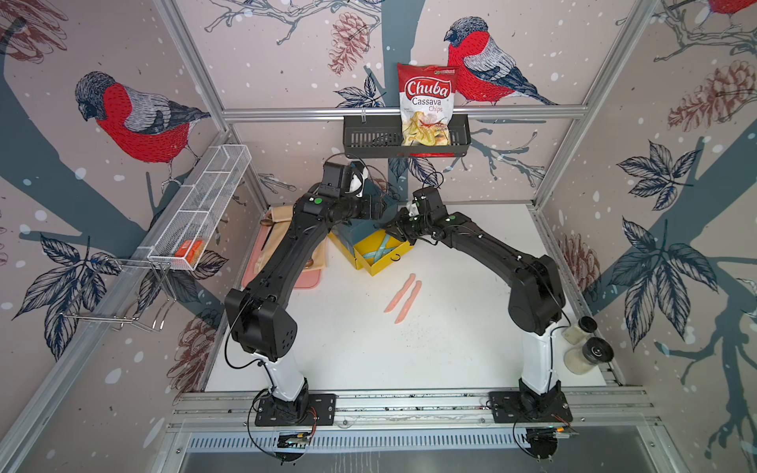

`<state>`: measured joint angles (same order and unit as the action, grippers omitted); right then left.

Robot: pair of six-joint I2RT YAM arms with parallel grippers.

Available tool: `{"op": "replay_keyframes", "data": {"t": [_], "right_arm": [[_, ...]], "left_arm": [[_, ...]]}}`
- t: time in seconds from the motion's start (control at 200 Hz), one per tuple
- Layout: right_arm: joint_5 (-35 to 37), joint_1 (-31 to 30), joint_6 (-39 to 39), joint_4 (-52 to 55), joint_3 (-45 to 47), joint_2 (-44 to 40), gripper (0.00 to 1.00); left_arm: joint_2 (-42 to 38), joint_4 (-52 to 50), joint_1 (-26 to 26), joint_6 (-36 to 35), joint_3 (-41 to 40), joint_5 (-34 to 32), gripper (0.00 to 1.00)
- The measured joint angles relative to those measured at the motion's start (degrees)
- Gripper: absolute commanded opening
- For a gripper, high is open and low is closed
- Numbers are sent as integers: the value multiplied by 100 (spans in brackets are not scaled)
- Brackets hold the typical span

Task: Place the fruit knives into the drawer by color
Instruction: Close the drawer in the storage box.

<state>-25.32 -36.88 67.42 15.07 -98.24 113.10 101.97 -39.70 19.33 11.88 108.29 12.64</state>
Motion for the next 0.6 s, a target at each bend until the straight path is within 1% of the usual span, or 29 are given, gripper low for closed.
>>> {"op": "replay_keyframes", "data": {"t": [0.03, 0.12, 0.235, 0.325, 0.41, 0.495, 0.6], "right_arm": [[22, -7, -22, -109, 304, -260, 9], [118, -24, -151, -483, 1338, -1097, 0], [273, -24, -136, -1257, 2813, -1932, 0], [315, -9, 70, -1888, 3915, -2264, 0], [337, 9, 229, -2465, 4489, -2243, 0], [319, 15, 356, -3008, 4616, -1965, 0], [243, 24, 470, -3508, 4411, -1499, 0]], "left_arm": [[98, -90, 0, 17, 138, -127, 64], [308, -321, 0, 33, 380, -407, 34], [608, -632, 2, 37, 702, -664, 0], [785, -848, -9, 28, 879, -815, 0], [887, -984, -13, 31, 966, -920, 0], [994, -1069, -28, 17, 992, -1010, 0], [1130, -1106, -70, 15, 962, -1115, 0]]}}
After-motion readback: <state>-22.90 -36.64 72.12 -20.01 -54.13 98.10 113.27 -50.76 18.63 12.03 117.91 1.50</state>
